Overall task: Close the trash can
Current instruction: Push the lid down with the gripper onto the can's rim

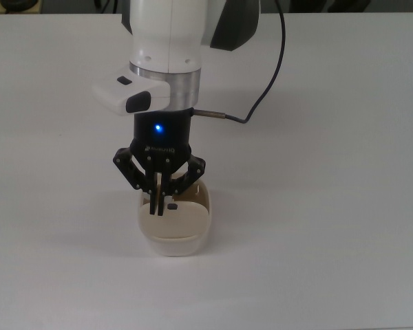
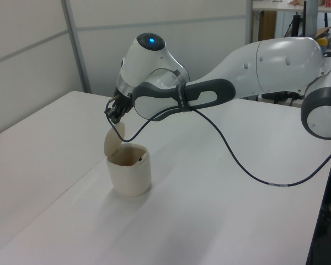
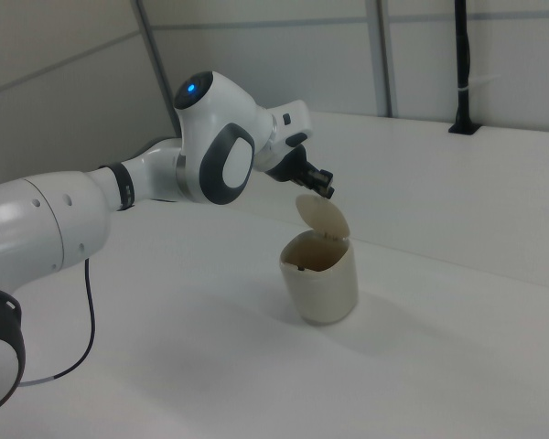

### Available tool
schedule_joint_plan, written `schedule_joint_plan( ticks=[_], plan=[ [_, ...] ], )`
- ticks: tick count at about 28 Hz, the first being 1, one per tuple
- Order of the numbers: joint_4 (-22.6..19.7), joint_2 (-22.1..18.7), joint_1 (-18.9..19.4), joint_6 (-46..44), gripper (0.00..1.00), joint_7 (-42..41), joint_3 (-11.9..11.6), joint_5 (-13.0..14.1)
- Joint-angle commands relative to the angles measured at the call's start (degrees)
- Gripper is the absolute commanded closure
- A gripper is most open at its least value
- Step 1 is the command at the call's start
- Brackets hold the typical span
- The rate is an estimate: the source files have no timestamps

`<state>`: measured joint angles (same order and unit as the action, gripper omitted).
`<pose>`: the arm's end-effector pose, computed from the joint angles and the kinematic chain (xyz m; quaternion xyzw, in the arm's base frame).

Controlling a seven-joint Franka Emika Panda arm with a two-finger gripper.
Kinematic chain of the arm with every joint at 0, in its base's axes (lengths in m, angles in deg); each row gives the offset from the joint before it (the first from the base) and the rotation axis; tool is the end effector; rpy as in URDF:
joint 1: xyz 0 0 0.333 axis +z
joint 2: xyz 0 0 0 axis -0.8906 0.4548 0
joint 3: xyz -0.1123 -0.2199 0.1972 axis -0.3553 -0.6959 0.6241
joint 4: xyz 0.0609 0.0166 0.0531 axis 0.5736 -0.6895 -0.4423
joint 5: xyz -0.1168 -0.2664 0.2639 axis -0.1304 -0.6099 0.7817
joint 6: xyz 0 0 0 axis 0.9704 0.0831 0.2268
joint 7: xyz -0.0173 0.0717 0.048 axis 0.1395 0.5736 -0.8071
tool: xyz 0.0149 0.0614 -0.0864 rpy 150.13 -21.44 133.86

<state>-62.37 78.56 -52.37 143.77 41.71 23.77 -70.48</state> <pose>0.7413 0.0291 0.5169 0.9482 -0.0633 0.3096 0.0330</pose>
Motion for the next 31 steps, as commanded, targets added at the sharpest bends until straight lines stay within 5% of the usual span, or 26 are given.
schedule_joint_plan(
  ticks=[1, 11, 17, 31],
  plan=[
    [-0.4, -0.2, 0.4, 0.5, 1.00, -0.9, -0.3, -1.2],
    [-0.4, -1.2, 0.4, -14.1, 1.00, -8.0, 1.2, 0.2],
    [-0.4, -1.8, 0.2, -21.1, 1.00, -13.1, 1.7, 3.3],
    [-1.9, 0.4, 0.3, -22.6, 1.00, -14.1, 2.5, 3.3]
  ],
)
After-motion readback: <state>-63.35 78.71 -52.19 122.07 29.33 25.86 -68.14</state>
